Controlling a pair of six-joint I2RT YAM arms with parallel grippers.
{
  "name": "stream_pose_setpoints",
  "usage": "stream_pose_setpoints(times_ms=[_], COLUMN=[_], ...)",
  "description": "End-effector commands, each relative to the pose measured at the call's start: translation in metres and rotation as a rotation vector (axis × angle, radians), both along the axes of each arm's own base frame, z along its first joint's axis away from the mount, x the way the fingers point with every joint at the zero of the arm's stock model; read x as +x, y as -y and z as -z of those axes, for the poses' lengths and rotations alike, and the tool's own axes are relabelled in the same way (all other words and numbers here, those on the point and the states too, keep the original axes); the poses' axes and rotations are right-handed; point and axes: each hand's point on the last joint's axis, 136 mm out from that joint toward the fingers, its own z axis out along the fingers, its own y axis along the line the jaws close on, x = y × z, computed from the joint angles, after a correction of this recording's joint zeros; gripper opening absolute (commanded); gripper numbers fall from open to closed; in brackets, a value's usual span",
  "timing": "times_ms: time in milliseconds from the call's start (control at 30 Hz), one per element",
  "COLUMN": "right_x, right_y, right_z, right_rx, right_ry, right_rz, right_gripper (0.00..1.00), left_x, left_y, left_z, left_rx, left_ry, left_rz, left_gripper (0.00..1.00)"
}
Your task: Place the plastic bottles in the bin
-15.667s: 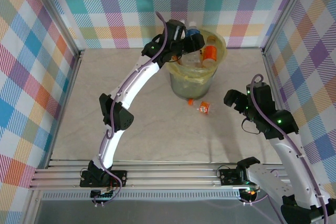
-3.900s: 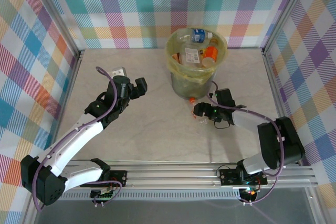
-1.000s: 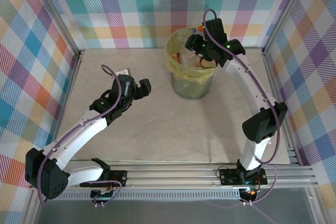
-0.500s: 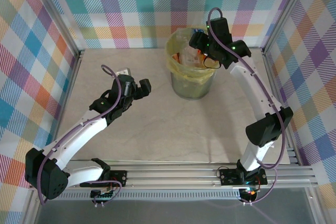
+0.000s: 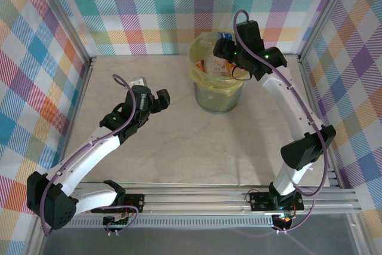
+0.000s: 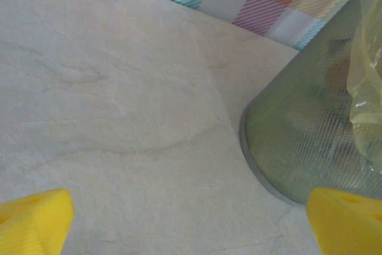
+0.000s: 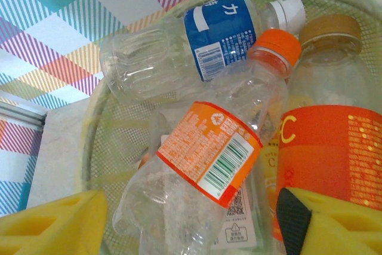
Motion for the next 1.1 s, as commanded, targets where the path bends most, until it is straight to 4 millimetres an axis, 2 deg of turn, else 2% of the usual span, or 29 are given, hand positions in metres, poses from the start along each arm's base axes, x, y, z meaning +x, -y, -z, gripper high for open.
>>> stream_pose_setpoints(times_ms=[0, 100, 200, 267, 367, 500, 633, 767, 933, 1067], right_x=[-0.027, -0.047, -0.072, -0.089, -0.112, -0.136, -0.15, -0.165, -0.17, -0.167], right_y=[0.016, 0.028, 0.042, 0.053, 0.071, 0.1, 0.122, 0.133, 0.15, 0.158], right_z=[-0.025, -0.025, -0.014, -0.001, 0.019, 0.055, 0.083, 0.132, 0.148, 0.154], right_rx=[-0.039, -0.061, -0.092, -0.118, -0.154, -0.218, -0.294, -0.292, -0.305, -0.391], right_ry=[0.058, 0.071, 0.061, 0.057, 0.05, 0.039, 0.06, 0.07, 0.186, 0.208], right_rz=[-0.012, -0.017, -0.024, -0.032, -0.009, 0.059, 0.104, 0.129, 0.194, 0.209], right_gripper=[0.8, 0.85, 0.91, 1.0, 1.0, 1.0, 1.0, 1.0, 1.0, 1.0], left_x=[-0.007, -0.013, -0.021, -0.028, -0.038, -0.052, -0.065, -0.073, -0.077, -0.068], left_y=[-0.018, -0.034, -0.051, -0.064, -0.08, -0.096, -0.113, -0.129, -0.146, -0.15], left_z=[-0.015, -0.021, -0.024, -0.023, -0.019, -0.006, 0.011, 0.019, 0.033, 0.048], left_rx=[0.029, 0.066, 0.109, 0.143, 0.18, 0.228, 0.299, 0.338, 0.419, 0.465], left_ry=[0.044, 0.073, 0.097, 0.11, 0.142, 0.176, 0.177, 0.208, 0.199, 0.159], left_rz=[-0.065, -0.115, -0.17, -0.21, -0.251, -0.275, -0.31, -0.381, -0.474, -0.465], left_gripper=[1.0, 1.0, 1.0, 1.0, 1.0, 1.0, 1.0, 1.0, 1.0, 1.0])
